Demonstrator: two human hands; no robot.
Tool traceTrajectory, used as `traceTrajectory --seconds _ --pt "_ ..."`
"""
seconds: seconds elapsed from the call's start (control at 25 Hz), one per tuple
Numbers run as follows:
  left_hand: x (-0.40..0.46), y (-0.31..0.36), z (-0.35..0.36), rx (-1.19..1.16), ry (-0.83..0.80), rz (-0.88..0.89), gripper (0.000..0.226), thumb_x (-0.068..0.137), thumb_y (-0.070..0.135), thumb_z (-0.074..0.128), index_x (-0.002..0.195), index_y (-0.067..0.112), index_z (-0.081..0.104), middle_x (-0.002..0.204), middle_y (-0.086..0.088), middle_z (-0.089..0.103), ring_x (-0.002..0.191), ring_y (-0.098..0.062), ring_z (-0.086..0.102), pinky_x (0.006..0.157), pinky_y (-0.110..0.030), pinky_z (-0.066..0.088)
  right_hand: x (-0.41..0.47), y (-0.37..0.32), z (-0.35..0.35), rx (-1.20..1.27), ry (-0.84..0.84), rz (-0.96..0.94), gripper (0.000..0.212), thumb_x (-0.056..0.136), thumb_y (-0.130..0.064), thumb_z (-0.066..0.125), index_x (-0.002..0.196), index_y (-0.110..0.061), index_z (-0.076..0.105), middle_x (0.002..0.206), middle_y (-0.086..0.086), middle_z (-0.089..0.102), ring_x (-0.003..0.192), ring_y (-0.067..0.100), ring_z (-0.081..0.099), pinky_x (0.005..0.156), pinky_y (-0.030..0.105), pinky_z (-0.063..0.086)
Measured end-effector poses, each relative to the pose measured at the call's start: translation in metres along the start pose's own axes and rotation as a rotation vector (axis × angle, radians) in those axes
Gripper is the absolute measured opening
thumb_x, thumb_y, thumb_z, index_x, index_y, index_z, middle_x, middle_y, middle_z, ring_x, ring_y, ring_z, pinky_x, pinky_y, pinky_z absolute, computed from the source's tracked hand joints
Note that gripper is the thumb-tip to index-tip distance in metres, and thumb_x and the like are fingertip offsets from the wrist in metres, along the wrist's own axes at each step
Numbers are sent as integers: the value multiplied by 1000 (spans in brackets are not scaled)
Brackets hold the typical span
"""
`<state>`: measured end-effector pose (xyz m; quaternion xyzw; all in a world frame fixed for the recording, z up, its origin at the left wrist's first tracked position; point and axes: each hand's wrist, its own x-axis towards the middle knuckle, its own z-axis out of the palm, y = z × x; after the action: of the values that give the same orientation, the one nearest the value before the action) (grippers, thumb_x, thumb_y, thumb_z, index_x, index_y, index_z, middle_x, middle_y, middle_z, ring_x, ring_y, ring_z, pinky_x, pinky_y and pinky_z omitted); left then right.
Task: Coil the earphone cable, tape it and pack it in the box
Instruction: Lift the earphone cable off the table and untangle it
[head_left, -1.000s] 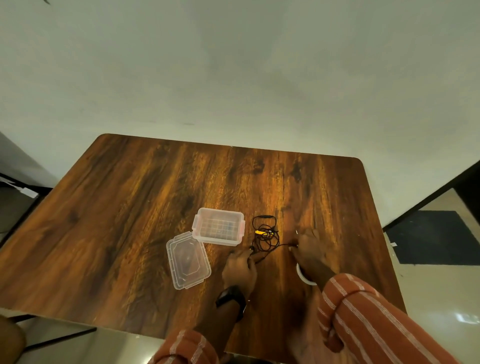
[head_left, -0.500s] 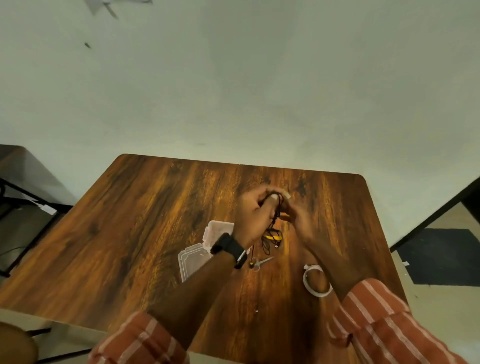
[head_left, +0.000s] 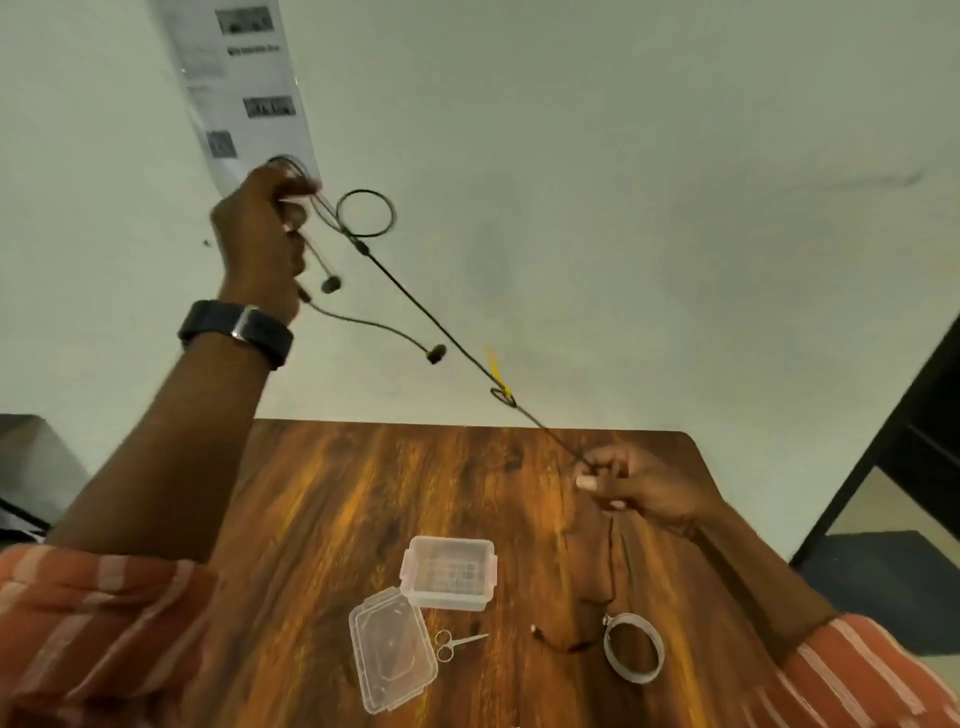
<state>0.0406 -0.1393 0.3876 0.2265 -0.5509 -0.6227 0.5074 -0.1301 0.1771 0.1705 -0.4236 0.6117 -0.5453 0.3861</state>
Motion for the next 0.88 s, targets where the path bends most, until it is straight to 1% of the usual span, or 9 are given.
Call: traceTrajectory --seconds 0.08,0.16,0.28,0.44,0.56,0.64,0.72,0.8,0.88 --pt "22 -10 -40 144 101 -53 24 82 26 54 66 21 71 57 2 50 38 -13 26 35 -17 18 -17 -28 -22 104 142 -67 45 70 -47 82 84 -6 72 47 0 45 43 10 41 51 23 39" --pt "33 -39 -75 331 138 -98 29 81 17 45 67 23 69 77 -9 60 43 -17 30 32 -14 22 -30 -61 -47 184 206 -167 39 72 -43 81 79 -7 68 45 2 44 48 16 49 56 27 48" --pt "38 -102 -119 695 108 -212 28 83 10 46 87 12 74 105 -22 66 58 -25 48 44 -24 39 -40 -118 -74 375 343 -312 24 91 -29 56 72 -15 64 51 -1 47 57 16 56 76 35 60" --pt "21 -163 -134 1199 -240 -389 29 92 18 55 108 -1 69 117 -21 66 108 -36 61 89 -39 49 -27 -190 -72 589 231 -382 31 103 -20 32 103 -16 62 57 -9 43 38 3 35 47 15 40" --pt "-7 -171 -108 1439 -577 -402 27 100 21 44 75 17 53 95 -10 58 88 -23 57 68 -27 40 2 -236 -51 360 128 -325 26 99 -16 39 111 -14 62 65 -7 46 40 1 31 38 14 25" --pt "-17 -161 -79 1273 -564 -372 27 96 23 47 71 18 55 97 -10 61 93 -25 58 71 -29 39 25 -258 -36 198 112 -259 21 98 -17 44 104 -14 64 68 -6 47 43 2 30 35 14 20" --pt "-34 -128 -35 752 -413 -205 28 90 39 54 94 15 69 102 -8 70 103 -25 63 87 -31 43 47 -273 -24 -6 175 -193 19 97 -17 51 96 -14 69 73 -5 48 47 5 28 37 15 18" --pt "-62 -69 19 302 -599 -68 44 92 48 51 120 16 62 108 -7 73 108 -19 66 93 -23 47 67 -282 -16 -208 254 -179 17 95 -18 58 92 -13 74 72 -4 46 50 8 26 40 17 17" --pt "-83 -21 60 155 -821 -10 44 91 40 56 126 14 57 97 -8 74 94 -21 72 89 -24 54 78 -289 -14 -335 331 -229 15 92 -21 64 93 -11 76 68 -3 45 49 9 27 41 19 21"
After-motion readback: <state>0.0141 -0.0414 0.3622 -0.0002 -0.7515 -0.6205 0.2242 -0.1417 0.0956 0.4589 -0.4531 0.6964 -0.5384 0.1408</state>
